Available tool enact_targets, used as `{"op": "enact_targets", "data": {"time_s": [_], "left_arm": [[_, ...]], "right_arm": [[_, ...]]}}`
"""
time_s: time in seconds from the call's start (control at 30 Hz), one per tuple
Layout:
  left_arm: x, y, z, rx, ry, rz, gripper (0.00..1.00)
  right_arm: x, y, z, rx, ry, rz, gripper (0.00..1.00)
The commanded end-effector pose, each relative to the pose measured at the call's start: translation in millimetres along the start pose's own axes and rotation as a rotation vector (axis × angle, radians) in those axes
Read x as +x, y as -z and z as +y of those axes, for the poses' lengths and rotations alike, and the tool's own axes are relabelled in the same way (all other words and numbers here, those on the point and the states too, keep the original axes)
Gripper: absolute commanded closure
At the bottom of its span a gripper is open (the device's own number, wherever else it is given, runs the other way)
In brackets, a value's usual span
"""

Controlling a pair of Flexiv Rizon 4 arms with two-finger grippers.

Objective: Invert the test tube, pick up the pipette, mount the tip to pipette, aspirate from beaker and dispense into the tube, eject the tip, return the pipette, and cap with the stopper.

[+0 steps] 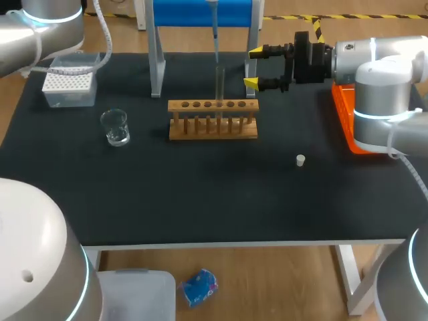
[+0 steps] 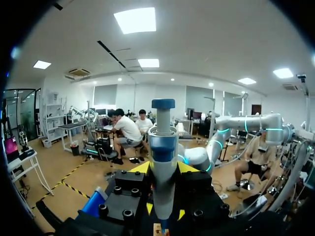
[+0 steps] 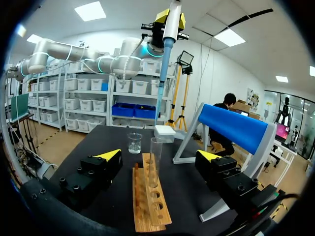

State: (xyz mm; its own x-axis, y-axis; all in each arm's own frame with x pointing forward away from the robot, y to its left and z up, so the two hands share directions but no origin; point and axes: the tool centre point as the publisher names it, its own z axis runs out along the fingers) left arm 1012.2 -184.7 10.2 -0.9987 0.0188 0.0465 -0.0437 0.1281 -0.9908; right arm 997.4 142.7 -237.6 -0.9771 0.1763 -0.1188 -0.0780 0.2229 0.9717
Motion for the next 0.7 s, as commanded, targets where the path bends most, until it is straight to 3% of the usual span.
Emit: {"op": "enact_targets", "data": {"time_s": [0.03,0.7], "left_arm": [[-6.7,-7.4,3.6,-0.001,0.002,0.017,1.0],[-13.0,-4.8,29.3,0.008,0.04,0.005,1.0]], "right_arm": [[0.4,0.0,-0.4,-0.001,0.001,-0.002,0.0],[0.4,0.0,-0.4,-0.001,0.001,-0.002,0.0]]}}
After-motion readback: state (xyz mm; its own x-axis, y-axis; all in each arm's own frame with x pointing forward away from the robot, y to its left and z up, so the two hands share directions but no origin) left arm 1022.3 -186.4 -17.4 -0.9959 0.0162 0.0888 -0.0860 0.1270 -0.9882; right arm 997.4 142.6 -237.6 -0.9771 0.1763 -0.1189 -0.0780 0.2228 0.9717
